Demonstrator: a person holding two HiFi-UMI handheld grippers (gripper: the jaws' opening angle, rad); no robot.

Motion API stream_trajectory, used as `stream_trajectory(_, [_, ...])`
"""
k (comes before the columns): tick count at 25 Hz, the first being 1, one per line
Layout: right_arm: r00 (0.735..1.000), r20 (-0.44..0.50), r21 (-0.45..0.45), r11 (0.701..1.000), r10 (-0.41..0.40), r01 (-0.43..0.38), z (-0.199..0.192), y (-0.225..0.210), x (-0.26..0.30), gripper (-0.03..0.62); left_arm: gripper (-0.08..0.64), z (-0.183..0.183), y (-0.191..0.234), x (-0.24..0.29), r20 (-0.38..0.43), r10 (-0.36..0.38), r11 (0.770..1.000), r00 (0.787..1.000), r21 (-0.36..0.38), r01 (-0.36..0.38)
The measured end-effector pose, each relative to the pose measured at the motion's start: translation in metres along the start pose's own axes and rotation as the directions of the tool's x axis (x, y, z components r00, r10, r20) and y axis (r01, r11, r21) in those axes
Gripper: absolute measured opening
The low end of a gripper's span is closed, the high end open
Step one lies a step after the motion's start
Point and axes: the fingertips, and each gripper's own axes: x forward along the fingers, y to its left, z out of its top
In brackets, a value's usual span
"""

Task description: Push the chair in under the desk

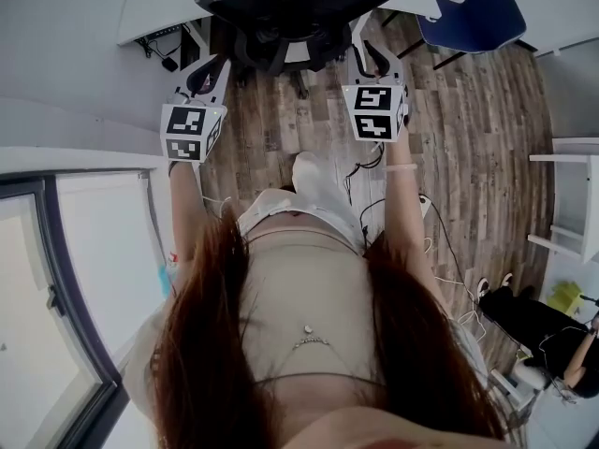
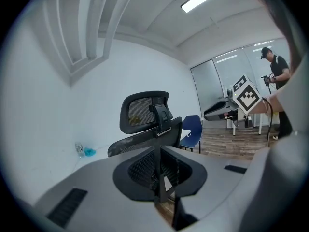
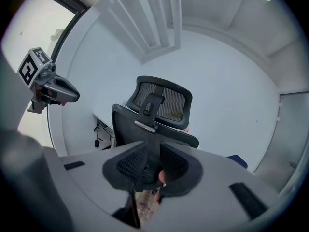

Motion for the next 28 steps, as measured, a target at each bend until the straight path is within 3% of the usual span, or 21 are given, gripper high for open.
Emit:
stream_trajectory(7, [1.0, 0.022, 0.01, 1.0, -0.011, 0.01, 0.001, 0.012, -0.02, 0.063, 0.026, 0.003, -0.007, -0.025, 0.041, -0.005, 1.0, 0.999, -0.022, 0.006])
stream_trajectory(18, [0.998, 0.061, 0.049, 0.999, -0.007, 0.004, 0.013, 0.031, -0.042, 0.04, 0.012, -0.013, -0.012, -0.064, 0.041, 0.011, 0.999, 0.999, -0.051, -0.008])
stream_trajectory(28, [0.998, 0.068, 0.045, 0.999, -0.011, 0.007, 0.015, 0.027, -0.048, 0.026, 0.005, -0.009, -0.018, -0.072, 0.07, 0.011, 0.997, 0.998, -0.071, -0.006])
